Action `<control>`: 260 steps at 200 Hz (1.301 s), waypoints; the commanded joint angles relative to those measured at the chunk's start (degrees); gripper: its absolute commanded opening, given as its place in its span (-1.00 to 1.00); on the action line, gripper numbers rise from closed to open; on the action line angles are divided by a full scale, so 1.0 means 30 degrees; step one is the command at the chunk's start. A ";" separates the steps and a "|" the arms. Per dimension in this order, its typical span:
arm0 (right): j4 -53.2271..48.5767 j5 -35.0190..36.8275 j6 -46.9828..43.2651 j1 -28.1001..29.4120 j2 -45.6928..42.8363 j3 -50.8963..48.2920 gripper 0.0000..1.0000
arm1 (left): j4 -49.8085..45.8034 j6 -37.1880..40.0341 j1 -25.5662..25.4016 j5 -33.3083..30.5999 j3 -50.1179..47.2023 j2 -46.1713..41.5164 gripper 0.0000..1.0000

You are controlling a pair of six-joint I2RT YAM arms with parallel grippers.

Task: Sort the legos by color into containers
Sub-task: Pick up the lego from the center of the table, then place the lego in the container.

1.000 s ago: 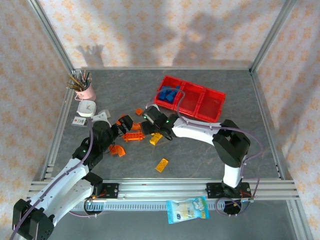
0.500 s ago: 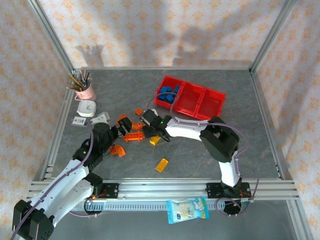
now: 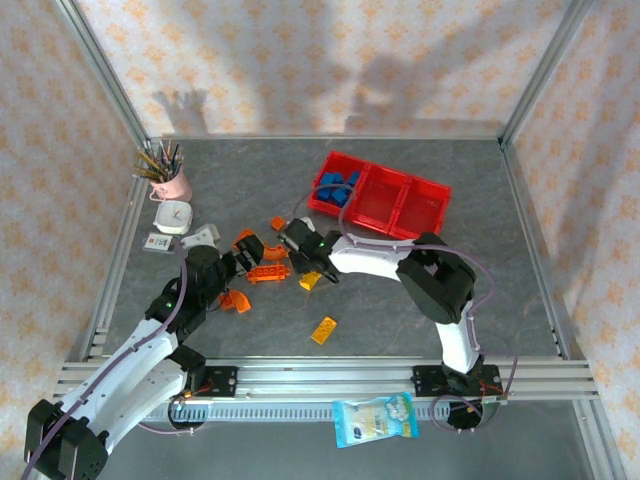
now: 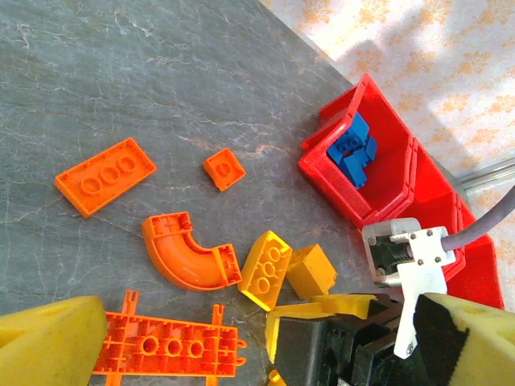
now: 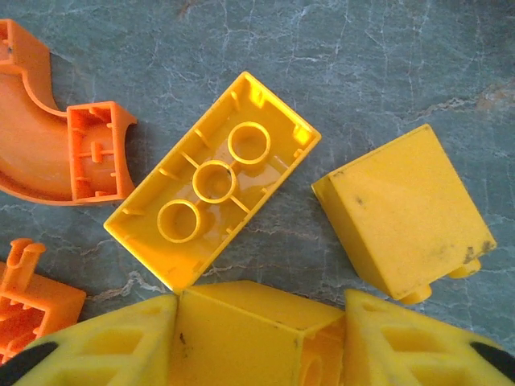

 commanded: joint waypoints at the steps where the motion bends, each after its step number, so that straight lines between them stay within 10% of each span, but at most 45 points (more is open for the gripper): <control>1: -0.0218 0.0359 0.0281 -0.0216 -0.0993 -0.0241 -0.14 | -0.0291 -0.0091 0.0176 -0.0219 0.0229 -0.0071 0.98; 132: -0.0114 -0.1258 0.0226 -0.6160 -0.5596 -0.0922 -0.15 | 0.2496 0.0576 0.0161 0.3335 0.2757 0.4217 0.98; 210: 0.0431 -0.0707 -0.0474 -1.0565 -0.1600 0.3073 -0.14 | 0.3459 0.1736 0.0163 0.4738 0.5233 0.8181 0.98; 260: -0.0092 -0.0353 -0.0945 -1.0971 -0.0397 0.5428 0.27 | 0.3794 0.1946 0.0161 0.4651 0.5949 0.9071 0.98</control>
